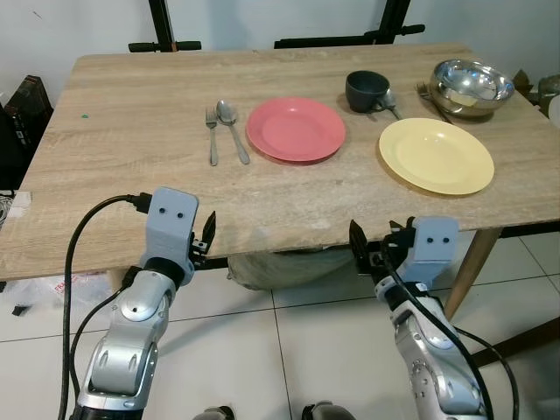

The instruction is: Setting the table

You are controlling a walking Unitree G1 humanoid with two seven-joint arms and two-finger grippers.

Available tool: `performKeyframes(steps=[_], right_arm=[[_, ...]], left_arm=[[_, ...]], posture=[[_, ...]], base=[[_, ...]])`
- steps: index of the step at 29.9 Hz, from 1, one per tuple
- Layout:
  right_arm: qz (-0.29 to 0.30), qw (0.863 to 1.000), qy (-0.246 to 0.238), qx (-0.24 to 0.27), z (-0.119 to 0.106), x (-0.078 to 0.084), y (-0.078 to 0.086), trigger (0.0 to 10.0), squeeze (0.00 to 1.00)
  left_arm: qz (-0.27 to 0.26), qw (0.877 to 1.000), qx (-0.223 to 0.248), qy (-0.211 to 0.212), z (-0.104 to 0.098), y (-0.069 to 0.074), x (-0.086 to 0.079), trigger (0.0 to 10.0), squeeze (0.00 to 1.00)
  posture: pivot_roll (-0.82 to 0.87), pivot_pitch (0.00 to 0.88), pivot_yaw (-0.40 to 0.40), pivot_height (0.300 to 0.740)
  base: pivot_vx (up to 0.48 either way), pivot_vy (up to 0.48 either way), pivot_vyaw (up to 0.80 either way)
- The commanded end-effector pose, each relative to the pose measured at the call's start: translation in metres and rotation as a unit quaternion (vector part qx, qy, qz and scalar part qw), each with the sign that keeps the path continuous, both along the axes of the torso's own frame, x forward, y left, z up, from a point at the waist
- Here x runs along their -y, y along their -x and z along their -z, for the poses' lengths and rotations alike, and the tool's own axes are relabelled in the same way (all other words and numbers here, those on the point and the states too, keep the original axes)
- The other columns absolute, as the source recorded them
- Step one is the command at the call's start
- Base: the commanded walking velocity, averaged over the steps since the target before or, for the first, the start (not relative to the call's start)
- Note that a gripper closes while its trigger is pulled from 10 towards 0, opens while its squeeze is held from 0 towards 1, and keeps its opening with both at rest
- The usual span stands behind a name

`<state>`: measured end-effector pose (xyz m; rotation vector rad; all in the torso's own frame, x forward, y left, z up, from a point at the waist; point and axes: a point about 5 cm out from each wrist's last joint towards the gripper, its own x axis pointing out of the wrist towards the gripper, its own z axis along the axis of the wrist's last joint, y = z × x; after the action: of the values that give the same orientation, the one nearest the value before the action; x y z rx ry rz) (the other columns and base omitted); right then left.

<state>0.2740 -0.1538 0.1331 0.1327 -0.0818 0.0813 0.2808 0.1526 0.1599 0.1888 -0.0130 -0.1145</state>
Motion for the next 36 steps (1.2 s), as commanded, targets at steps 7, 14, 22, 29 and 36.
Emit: performKeyframes(steps=[7, 14, 22, 29, 36], right_arm=[[-0.004, 1.0, -0.011, 0.025, -0.009, 0.0, 0.0, 10.0, 0.0], [-0.021, 0.996, -0.033, 0.081, -0.034, -0.006, -0.002, 10.0, 0.0], [-0.036, 0.992, -0.026, 0.118, -0.055, -0.011, -0.007, 10.0, 0.0], [-0.033, 0.993, -0.022, 0.111, -0.052, -0.01, -0.008, 10.0, 0.0], [-0.027, 0.994, -0.022, 0.104, -0.048, -0.008, -0.008, 10.0, 0.0]], left_arm=[[-0.007, 1.0, -0.005, -0.001, 0.005, -0.001, -0.002, 10.0, 0.0], [-0.014, 1.0, 0.016, -0.004, -0.001, -0.002, -0.003, 10.0, 0.0], [-0.028, 0.999, 0.039, -0.016, -0.007, -0.003, -0.005, 10.0, 0.0], [-0.041, 0.997, 0.059, -0.013, -0.012, -0.005, -0.01, 10.0, 0.0], [-0.046, 0.996, 0.07, -0.016, -0.015, -0.009, -0.011, 10.0, 0.0]], posture=[[-0.13, 0.029, 0.05, 0.74], [-0.13, 0.029, 0.052, 0.74], [-0.12, 0.027, 0.049, 0.74], [-0.11, 0.026, 0.049, 0.74], [-0.11, 0.024, 0.054, 0.74]], base=[[0.0, 0.0, 0.0], [0.0, 0.0, 0.0], [0.0, 0.0, 0.0], [0.0, 0.0, 0.0], [0.411, 0.0, 0.0]])
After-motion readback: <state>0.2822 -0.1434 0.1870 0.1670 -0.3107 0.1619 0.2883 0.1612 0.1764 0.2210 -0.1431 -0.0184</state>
